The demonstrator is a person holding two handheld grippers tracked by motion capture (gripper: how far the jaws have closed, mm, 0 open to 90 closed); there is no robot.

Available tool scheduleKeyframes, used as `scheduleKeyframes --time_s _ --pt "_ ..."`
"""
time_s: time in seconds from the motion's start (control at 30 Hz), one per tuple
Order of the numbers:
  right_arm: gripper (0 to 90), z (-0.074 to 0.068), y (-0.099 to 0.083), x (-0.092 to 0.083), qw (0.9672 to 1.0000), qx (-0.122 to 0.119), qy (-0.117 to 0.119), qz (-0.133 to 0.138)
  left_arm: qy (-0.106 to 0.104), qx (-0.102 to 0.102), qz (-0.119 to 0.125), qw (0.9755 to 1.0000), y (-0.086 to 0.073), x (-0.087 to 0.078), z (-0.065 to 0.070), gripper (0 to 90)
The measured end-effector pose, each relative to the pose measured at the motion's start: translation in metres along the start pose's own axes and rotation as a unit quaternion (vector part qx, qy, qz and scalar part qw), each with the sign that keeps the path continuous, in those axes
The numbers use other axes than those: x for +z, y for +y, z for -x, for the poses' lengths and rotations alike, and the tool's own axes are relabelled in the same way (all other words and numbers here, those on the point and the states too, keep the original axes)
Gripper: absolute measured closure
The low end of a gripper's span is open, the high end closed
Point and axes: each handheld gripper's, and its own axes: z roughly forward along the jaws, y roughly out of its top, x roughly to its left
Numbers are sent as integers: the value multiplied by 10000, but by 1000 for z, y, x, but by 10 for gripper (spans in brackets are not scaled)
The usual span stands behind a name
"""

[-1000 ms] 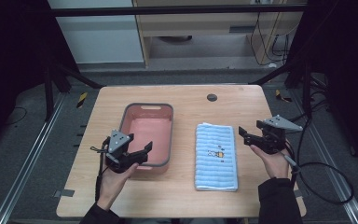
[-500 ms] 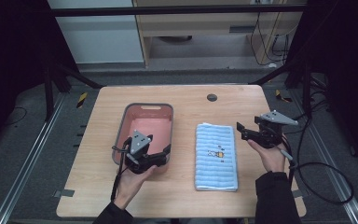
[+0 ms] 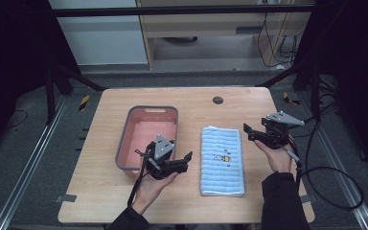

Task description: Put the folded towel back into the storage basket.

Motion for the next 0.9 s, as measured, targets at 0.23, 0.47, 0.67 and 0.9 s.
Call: scheduleKeyframes --time_s 0.23,0.47,0.67,0.9 --pt "276 2 -3 13 9999 -16 31 -150 -110 9 -129 9999 -4 13 10 254" --pt "299 1 -7 25 9995 -99 67 -291 -205 66 -266 9994 -10 26 20 259" --pt "306 1 -12 32 9991 -126 87 -401 -268 -19 -358 9990 -17 37 24 268" --pt "314 4 -20 42 9982 -146 91 -568 -322 2 -542 9980 -28 49 28 281"
